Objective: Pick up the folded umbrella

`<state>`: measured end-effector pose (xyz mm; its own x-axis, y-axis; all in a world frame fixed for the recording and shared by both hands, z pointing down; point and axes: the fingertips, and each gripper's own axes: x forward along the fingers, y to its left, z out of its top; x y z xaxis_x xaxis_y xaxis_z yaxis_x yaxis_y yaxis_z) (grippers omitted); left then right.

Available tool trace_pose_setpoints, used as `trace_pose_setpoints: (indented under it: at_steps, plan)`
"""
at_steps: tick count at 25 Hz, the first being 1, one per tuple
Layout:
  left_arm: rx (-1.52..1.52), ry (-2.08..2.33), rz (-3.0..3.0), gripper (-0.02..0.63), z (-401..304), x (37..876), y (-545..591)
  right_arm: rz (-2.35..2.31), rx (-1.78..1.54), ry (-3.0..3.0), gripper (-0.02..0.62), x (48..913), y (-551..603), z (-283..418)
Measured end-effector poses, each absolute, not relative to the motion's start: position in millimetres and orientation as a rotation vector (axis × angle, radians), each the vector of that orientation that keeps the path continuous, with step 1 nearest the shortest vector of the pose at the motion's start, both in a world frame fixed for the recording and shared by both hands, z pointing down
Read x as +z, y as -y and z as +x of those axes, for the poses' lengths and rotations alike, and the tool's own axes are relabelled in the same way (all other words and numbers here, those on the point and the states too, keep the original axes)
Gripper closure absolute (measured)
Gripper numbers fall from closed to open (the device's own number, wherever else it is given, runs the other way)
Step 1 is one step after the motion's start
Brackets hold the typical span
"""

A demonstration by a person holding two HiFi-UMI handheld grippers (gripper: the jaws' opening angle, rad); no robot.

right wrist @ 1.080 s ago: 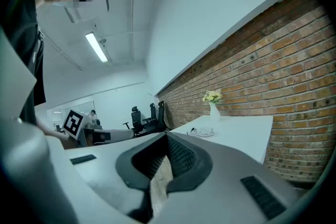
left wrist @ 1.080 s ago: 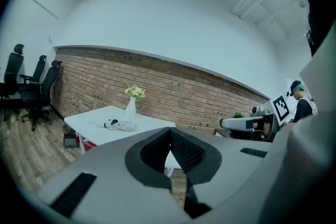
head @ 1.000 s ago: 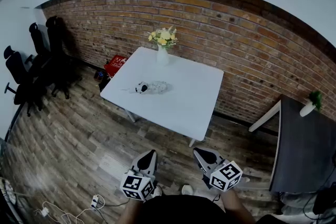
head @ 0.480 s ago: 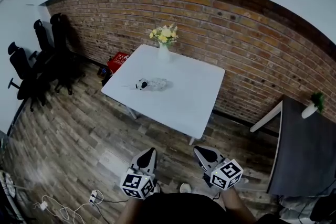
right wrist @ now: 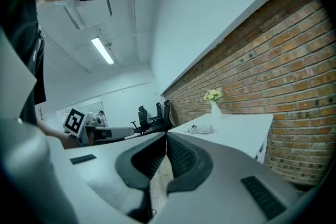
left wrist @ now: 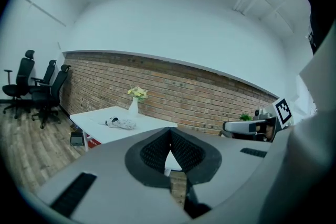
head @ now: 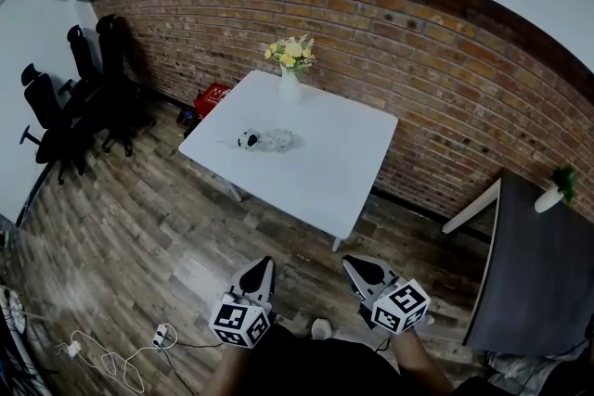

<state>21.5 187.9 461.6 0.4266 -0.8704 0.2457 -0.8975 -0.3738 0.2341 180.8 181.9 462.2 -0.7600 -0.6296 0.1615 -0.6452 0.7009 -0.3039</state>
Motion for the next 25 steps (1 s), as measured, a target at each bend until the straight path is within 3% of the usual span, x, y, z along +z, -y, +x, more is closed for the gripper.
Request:
trace_pose_setpoints:
  at_steps: [25]
  plan:
    - [0.157, 1.543, 2.334, 0.592, 8, 470, -151, 1.059, 0.580, 2.847, 0.572, 470, -143, 171]
